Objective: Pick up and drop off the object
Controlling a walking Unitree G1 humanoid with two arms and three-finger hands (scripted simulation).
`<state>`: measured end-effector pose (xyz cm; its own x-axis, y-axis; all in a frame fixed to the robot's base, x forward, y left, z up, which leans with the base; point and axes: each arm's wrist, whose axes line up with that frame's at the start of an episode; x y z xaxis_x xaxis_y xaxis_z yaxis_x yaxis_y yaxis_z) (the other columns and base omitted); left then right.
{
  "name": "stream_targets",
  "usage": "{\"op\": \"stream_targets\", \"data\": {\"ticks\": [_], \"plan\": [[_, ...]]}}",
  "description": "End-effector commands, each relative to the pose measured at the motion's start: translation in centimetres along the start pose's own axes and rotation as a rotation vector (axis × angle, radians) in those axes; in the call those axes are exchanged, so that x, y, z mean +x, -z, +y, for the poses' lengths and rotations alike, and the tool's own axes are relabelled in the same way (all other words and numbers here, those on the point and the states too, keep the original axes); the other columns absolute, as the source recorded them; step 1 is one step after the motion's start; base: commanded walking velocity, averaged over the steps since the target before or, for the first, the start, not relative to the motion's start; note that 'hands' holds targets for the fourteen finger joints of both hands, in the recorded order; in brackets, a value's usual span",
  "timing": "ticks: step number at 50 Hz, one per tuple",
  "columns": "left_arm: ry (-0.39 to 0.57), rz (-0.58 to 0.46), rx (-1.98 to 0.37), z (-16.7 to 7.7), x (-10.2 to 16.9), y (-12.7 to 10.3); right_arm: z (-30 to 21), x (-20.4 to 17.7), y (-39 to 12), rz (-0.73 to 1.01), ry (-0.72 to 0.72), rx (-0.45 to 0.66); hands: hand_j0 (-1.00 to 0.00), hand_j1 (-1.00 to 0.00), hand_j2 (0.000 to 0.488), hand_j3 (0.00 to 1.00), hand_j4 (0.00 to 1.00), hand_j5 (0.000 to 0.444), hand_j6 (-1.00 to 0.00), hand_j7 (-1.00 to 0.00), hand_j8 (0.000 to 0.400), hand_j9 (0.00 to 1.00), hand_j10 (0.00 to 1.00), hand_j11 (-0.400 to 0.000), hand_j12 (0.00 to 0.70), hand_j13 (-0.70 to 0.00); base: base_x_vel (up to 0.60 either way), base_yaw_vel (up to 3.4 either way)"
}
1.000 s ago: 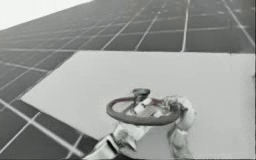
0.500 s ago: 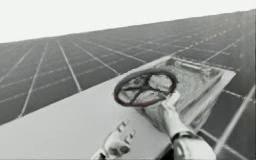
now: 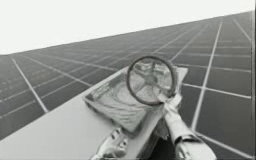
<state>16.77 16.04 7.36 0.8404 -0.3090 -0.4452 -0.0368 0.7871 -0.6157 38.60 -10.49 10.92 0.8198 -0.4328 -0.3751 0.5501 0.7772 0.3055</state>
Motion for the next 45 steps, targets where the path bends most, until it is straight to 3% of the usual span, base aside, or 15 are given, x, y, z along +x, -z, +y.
{"op": "stream_targets", "data": {"ticks": [1,45], "plan": [[0.2,-0.04,-0.004,-2.66,1.65,-0.77,0.14,-0.63,-2.22,-0.076,0.001,0.004,0.0,0.0,0.0,1.0,1.0,0.0,0.0,0.0,0.0,1.0,1.0,-0.4,0.0,-0.7,0.23,-1.43],[0.2,-0.04,-0.004,-2.66,1.65,-0.77,0.14,-0.63,-2.22,-0.076,0.001,0.004,0.0,0.0,0.0,1.0,1.0,0.0,0.0,0.0,0.0,1.0,1.0,-0.4,0.0,-0.7,0.22,-1.59]]}}
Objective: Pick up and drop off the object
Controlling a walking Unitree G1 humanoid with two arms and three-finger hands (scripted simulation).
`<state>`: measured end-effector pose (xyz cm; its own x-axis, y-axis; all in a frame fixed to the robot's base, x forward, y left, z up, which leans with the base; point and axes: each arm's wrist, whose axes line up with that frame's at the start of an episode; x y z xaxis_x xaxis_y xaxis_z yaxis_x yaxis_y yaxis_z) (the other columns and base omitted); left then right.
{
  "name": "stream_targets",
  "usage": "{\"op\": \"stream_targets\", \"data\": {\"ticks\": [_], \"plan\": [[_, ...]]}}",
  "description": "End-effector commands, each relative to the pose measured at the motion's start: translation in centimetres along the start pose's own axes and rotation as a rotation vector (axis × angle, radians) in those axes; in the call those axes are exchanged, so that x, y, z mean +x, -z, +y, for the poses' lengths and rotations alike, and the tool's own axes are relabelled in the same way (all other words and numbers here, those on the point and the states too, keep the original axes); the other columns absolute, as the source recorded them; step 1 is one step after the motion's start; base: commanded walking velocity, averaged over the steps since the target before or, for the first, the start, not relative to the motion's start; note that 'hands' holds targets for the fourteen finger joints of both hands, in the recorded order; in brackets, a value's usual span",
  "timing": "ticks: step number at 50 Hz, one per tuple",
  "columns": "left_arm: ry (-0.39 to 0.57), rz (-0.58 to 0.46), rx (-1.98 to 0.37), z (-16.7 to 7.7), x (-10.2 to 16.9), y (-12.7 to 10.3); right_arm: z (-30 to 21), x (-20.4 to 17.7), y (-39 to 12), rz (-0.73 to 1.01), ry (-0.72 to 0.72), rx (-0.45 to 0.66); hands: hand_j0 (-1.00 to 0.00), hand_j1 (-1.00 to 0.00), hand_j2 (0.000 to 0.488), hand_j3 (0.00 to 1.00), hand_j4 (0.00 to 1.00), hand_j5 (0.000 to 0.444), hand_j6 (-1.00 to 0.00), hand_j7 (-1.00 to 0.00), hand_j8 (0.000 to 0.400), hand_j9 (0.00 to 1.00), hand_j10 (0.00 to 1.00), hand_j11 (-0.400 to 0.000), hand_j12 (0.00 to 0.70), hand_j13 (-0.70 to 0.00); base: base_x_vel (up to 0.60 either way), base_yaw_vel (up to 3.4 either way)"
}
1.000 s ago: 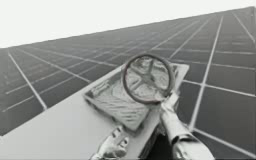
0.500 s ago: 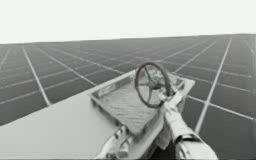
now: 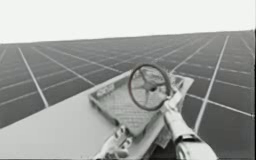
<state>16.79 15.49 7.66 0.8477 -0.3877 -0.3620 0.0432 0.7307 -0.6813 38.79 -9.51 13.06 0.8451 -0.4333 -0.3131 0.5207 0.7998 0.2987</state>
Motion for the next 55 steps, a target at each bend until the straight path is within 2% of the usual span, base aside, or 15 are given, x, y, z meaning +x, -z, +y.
{"op": "stream_targets", "data": {"ticks": [1,55], "plan": [[0.087,-0.023,0.027,-1.86,1.83,-0.78,-1.41,0.44,-0.7,-0.017,0.034,0.022,0.0,0.0,0.0,1.0,1.0,0.0,0.0,0.0,0.0,1.0,1.0,-0.4,0.0,-0.7,0.22,-1.56],[0.087,-0.023,0.027,-1.86,1.83,-0.78,-1.41,0.44,-0.7,-0.017,0.034,0.022,0.0,0.0,0.0,1.0,1.0,0.0,0.0,0.0,0.0,1.0,1.0,-0.4,0.0,-0.7,0.22,-1.56]]}}
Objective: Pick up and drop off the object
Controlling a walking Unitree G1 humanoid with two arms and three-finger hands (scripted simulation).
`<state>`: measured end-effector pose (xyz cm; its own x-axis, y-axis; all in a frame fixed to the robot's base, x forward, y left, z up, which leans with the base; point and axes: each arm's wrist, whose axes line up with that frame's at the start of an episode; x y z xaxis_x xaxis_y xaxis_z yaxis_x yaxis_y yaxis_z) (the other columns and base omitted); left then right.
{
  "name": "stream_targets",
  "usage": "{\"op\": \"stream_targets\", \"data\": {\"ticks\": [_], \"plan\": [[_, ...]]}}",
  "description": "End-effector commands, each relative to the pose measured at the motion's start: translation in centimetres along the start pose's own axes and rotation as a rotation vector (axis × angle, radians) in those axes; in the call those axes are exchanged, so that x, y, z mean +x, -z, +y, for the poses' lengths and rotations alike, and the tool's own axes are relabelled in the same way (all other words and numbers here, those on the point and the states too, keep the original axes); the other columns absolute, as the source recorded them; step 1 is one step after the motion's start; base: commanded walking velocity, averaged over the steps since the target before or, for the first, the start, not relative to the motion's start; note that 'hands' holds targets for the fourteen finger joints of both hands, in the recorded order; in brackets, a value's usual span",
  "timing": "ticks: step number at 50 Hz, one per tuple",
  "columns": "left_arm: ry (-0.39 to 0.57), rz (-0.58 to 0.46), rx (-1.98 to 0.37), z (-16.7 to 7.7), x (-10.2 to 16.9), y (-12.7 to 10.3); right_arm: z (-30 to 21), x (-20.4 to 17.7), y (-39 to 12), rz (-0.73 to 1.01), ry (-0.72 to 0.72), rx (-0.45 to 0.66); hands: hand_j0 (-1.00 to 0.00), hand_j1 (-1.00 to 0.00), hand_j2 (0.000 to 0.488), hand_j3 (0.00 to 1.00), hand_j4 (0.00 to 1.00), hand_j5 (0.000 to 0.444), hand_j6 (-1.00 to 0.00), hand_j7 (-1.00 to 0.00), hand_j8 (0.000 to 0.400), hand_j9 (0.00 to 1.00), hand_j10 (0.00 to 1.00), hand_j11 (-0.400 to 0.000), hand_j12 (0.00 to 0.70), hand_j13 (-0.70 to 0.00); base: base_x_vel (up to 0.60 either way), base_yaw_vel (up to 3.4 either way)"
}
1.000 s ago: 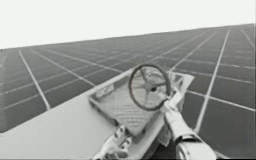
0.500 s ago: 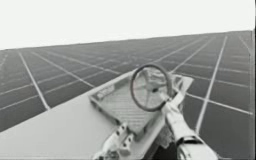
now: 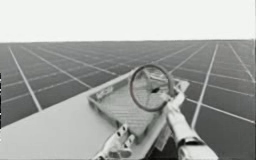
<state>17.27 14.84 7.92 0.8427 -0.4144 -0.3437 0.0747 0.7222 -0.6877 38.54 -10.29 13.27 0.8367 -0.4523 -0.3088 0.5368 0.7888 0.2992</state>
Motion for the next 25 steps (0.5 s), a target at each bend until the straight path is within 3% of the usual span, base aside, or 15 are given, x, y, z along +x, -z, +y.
{"op": "stream_targets", "data": {"ticks": [1,25], "plan": [[0.055,-0.029,0.019,-1.19,1.3,-0.74,-0.71,0.4,-0.23,-0.007,0.016,0.015,0.0,0.0,0.0,1.0,1.0,0.0,0.0,0.0,0.0,1.0,1.0,-0.4,0.0,-0.7,0.23,-1.51],[0.055,-0.029,0.019,-1.19,1.3,-0.74,-0.71,0.4,-0.23,-0.007,0.016,0.015,0.0,0.0,0.0,1.0,1.0,0.0,0.0,0.0,0.0,1.0,1.0,-0.4,0.0,-0.7,0.23,-1.49]]}}
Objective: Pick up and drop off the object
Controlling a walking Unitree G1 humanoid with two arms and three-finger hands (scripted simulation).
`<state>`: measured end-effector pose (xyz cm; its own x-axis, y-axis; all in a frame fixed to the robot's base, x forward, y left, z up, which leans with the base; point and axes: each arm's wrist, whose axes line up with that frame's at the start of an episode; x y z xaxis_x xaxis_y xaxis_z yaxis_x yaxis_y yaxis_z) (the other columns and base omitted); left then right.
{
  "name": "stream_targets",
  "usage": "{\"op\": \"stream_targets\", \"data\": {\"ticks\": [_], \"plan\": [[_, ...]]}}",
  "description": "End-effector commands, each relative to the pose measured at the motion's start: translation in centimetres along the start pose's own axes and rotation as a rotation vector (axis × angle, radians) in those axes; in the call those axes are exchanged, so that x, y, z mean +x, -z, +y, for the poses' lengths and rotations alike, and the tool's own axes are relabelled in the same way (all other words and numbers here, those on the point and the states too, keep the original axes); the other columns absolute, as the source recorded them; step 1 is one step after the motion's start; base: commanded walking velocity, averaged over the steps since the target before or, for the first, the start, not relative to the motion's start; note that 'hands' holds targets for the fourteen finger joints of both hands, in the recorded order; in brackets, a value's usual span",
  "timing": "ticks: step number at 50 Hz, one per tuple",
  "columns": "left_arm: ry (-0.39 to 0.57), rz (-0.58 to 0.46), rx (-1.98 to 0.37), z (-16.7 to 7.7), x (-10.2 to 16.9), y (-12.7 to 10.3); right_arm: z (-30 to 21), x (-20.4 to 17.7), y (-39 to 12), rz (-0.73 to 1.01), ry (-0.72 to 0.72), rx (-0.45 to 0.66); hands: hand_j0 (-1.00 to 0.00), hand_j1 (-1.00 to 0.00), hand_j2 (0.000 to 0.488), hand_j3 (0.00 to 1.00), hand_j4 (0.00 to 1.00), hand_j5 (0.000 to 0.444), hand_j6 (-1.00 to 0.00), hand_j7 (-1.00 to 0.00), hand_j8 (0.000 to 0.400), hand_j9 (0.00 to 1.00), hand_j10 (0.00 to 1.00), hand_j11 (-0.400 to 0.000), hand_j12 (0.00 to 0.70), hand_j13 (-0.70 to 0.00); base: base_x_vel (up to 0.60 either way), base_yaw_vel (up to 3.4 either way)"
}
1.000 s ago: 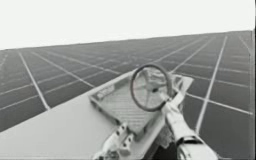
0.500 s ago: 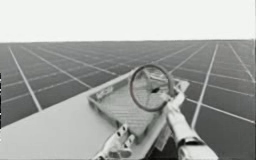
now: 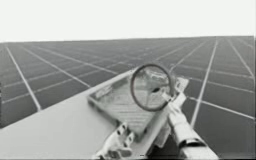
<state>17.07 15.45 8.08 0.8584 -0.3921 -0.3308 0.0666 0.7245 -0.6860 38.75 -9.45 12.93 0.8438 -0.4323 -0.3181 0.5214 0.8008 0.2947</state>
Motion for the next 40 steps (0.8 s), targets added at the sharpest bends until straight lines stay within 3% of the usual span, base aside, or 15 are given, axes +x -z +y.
{"op": "stream_targets", "data": {"ticks": [1,40], "plan": [[0.063,0.0,0.02,-1.51,1.78,-0.35,-1.4,0.46,-0.85,-0.023,0.032,0.026,0.0,0.0,0.0,1.0,1.0,0.0,0.0,0.0,0.0,1.0,1.0,-0.4,0.0,-0.7,0.23,-1.44],[0.063,0.0,0.02,-1.51,1.78,-0.35,-1.4,0.46,-0.85,-0.023,0.032,0.026,0.0,0.0,0.0,1.0,1.0,0.0,0.0,0.0,0.0,1.0,1.0,-0.4,0.0,-0.7,0.23,-1.46]]}}
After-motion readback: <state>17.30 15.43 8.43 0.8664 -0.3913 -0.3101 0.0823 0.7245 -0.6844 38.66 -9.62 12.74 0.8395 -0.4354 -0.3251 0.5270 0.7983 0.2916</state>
